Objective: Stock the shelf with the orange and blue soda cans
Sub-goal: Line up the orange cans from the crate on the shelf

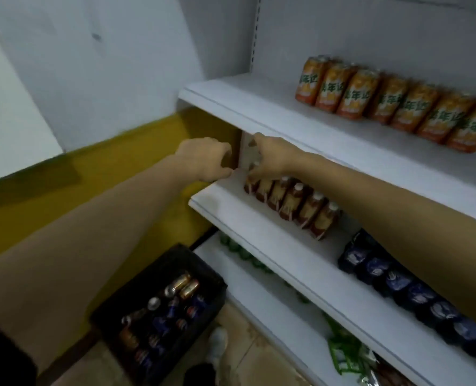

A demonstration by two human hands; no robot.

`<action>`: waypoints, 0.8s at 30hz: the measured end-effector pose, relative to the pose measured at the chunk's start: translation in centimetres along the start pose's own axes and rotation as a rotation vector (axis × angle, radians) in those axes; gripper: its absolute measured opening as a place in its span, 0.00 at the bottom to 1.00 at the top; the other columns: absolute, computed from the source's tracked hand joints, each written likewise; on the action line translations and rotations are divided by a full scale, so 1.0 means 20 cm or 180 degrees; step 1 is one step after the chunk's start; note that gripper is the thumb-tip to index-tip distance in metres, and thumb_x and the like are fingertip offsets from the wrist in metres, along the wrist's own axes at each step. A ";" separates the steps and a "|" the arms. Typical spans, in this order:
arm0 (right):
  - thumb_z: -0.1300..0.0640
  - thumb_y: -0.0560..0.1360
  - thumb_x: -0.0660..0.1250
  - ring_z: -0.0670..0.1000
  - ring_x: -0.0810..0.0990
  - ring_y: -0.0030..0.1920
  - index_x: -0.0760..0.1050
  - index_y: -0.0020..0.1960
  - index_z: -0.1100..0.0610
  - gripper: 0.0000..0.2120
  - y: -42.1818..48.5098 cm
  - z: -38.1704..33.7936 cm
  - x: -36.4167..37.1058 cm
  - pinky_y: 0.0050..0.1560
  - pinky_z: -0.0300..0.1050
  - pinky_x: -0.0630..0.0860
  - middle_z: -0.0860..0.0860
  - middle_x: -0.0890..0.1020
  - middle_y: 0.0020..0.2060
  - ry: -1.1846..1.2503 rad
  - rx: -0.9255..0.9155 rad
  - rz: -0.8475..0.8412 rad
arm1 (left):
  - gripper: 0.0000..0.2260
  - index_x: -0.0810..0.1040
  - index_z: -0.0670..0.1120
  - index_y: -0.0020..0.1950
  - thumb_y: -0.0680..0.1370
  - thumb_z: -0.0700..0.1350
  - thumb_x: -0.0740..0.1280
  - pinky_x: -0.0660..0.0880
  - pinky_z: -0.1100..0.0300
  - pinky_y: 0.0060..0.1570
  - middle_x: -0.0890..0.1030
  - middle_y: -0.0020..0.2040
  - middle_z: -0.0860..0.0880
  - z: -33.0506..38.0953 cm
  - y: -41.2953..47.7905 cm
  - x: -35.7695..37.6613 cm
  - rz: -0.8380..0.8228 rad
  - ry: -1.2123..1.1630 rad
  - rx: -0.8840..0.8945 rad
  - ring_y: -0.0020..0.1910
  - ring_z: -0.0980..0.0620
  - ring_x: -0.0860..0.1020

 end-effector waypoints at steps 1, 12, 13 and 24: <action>0.48 0.68 0.75 0.56 0.75 0.58 0.61 0.69 0.58 0.37 -0.02 -0.08 0.09 0.55 0.50 0.74 0.55 0.74 0.62 -0.0009 -0.0101 -0.0160 | 0.24 0.68 0.51 0.69 0.77 0.60 0.61 0.73 0.54 0.45 0.76 0.62 0.48 -0.05 -0.11 0.07 -0.0199 -0.0012 -0.0123 0.59 0.46 0.75; 0.44 0.67 0.75 0.58 0.75 0.58 0.63 0.68 0.56 0.37 -0.22 -0.55 1.05 0.52 0.52 0.74 0.55 0.74 0.61 -0.0246 -0.0674 -0.1504 | 0.28 0.63 0.53 0.73 0.77 0.63 0.61 0.74 0.54 0.48 0.73 0.67 0.49 -0.32 -0.98 0.75 -0.1337 -0.0100 -0.1100 0.62 0.45 0.74; 0.44 0.67 0.75 0.57 0.76 0.55 0.65 0.66 0.56 0.35 -0.22 -0.56 1.10 0.49 0.51 0.74 0.54 0.75 0.59 -0.0244 -0.0676 -0.1568 | 0.28 0.63 0.53 0.73 0.77 0.63 0.61 0.75 0.53 0.48 0.72 0.68 0.49 -0.34 -1.01 0.79 -0.1386 -0.0083 -0.1122 0.62 0.45 0.74; 0.48 0.69 0.75 0.56 0.74 0.61 0.64 0.70 0.58 0.36 -0.11 -0.66 1.75 0.58 0.48 0.74 0.54 0.73 0.64 0.1406 0.0217 -0.2091 | 0.28 0.63 0.49 0.73 0.77 0.56 0.66 0.75 0.54 0.51 0.73 0.66 0.45 -0.70 -1.07 1.30 -0.2491 -0.0468 -0.0576 0.61 0.46 0.74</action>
Point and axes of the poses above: each hand's wrist, its own y-axis towards the middle knuckle, its own x-axis out of the palm, z = x × y, the point moved 3 cm from there along y, towards the middle knuckle
